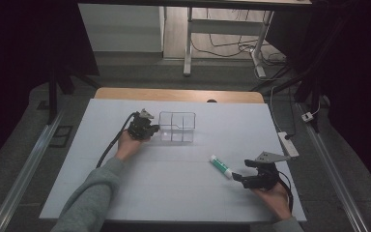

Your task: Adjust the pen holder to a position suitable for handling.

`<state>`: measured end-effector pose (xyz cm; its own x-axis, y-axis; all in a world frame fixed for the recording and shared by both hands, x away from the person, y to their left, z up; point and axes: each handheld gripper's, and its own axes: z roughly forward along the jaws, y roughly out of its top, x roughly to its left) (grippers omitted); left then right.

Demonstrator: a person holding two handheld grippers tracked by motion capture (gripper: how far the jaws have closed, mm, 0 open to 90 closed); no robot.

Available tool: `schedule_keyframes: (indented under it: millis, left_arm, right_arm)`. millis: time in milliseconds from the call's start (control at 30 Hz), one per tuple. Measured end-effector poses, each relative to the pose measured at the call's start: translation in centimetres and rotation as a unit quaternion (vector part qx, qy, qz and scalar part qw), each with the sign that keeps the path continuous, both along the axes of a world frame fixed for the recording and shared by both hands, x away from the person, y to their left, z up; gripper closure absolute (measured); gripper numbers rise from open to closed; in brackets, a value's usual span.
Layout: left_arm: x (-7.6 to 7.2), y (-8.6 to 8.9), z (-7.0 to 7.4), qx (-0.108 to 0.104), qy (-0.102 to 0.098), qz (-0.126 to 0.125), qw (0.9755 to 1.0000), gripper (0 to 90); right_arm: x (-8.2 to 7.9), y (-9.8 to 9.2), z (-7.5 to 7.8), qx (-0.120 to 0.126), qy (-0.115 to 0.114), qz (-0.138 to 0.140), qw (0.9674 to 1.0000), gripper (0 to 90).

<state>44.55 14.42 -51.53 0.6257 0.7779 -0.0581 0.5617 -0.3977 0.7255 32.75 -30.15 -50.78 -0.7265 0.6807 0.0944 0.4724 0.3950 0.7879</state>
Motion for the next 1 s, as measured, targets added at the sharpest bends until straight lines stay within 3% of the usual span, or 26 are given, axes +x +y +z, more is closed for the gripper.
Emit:
schedule_keyframes:
  millis: [700, 1000]
  left_arm:
    - [-0.2, -0.6, -0.1, 0.010, -0.003, -0.003, 0.9999, 88.6]
    - [-1.3, 1.0, 1.1, 0.003, -0.017, -0.006, 0.9998, 88.6]
  right_arm:
    - [0.1, 0.1, -0.1, -0.004, 0.001, 0.003, 1.0000, 18.0]
    - [0.0, 0.0, 0.0, -0.001, -0.003, 0.001, 1.0000, 18.1]
